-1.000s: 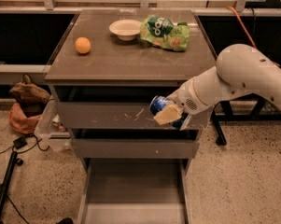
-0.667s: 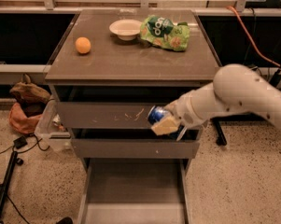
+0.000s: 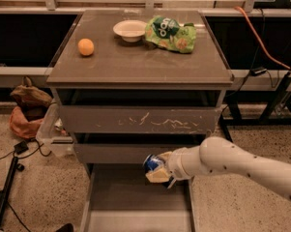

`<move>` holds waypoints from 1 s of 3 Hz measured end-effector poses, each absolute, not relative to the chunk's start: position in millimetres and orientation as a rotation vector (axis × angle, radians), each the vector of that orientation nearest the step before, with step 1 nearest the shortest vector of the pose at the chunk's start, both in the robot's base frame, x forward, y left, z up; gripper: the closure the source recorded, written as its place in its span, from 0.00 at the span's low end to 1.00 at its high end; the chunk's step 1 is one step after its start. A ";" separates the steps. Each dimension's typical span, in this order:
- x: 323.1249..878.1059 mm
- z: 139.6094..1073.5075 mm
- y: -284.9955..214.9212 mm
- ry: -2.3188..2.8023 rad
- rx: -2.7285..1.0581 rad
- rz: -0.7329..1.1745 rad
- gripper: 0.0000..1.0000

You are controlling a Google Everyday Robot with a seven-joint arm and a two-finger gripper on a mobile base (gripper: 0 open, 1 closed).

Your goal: Place pepsi can into bottom drawer

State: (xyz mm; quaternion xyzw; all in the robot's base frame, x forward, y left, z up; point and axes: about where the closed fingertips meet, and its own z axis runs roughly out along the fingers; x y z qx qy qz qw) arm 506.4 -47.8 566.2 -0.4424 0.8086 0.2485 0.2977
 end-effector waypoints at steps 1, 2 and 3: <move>523.5 557.2 -47.1 2.126 -1.097 0.624 1.00; 523.8 557.7 -47.1 2.126 -1.097 0.622 1.00; 532.1 529.1 -36.0 2.132 -1.090 0.644 1.00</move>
Offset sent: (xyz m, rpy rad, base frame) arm 0.0139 0.0015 -0.0128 0.0237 -0.0340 -0.0566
